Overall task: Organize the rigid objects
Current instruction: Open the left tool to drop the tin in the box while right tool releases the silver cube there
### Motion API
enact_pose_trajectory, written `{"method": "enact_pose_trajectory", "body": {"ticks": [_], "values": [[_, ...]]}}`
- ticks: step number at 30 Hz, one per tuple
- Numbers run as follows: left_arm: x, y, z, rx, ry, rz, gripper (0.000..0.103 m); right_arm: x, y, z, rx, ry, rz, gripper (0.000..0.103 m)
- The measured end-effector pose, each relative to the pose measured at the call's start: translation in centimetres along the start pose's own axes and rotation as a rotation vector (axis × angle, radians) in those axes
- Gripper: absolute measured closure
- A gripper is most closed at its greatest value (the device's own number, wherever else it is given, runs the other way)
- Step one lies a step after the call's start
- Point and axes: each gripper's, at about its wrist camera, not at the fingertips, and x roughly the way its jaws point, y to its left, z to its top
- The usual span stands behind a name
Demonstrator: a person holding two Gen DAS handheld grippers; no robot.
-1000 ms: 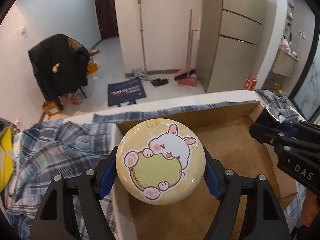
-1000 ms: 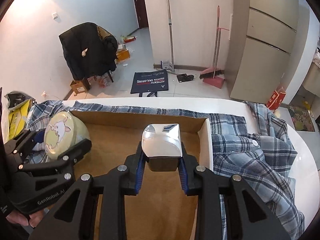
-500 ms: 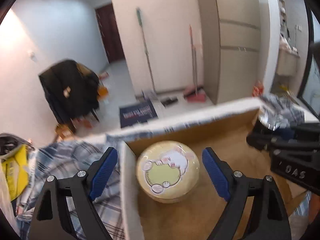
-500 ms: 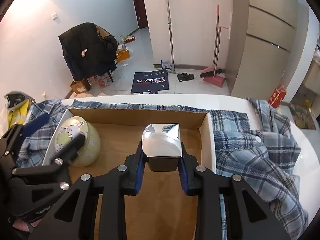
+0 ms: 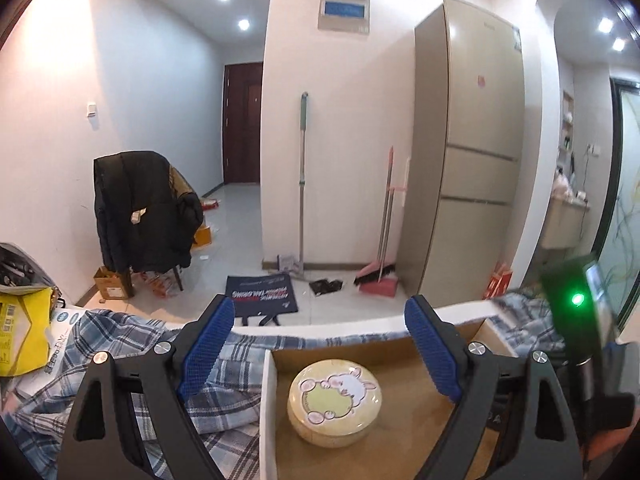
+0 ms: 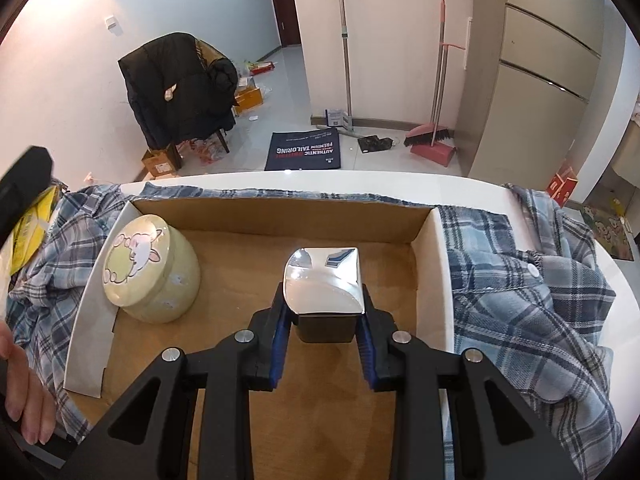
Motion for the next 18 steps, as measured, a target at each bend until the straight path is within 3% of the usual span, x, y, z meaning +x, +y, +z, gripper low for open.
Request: {"method": "enact_pose_trajectory", "body": {"ticks": [4,6,8,9,10,14,18], "values": [[-1.6,0.5,0.3,-0.025,-0.081,-0.019,0.013,0.3,-0.1,0.0,0.003,0.015,-0.014,0.074],[-2.1,0.5,0.5,-0.015,-0.093,-0.007,0.000,0.5,-0.2,0.1,0.013,0.028,-0.010,0.074],[-2.5,0.6,0.5,-0.006,-0.111,0.008,0.000,0.7,-0.4,0.2,0.020,0.035,-0.008,0.071],[-2.6,0.6,0.5,-0.001,-0.113,0.015,0.000,0.7,-0.4,0.3,0.019,0.032,-0.007,0.058],[-2.7,0.6,0.6,0.008,-0.110,0.019,0.000,0.4,-0.4,0.3,0.015,0.020,-0.013,0.037],[-3.7,0.5,1.4,-0.004,-0.108,0.019,0.000,-1.4,0.0,0.6,-0.012,-0.042,-0.054,0.036],[-4.7,0.3,3.1,0.029,-0.052,0.007,0.000,-4.6,0.2,0.9,-0.008,-0.098,-0.044,0.034]]}}
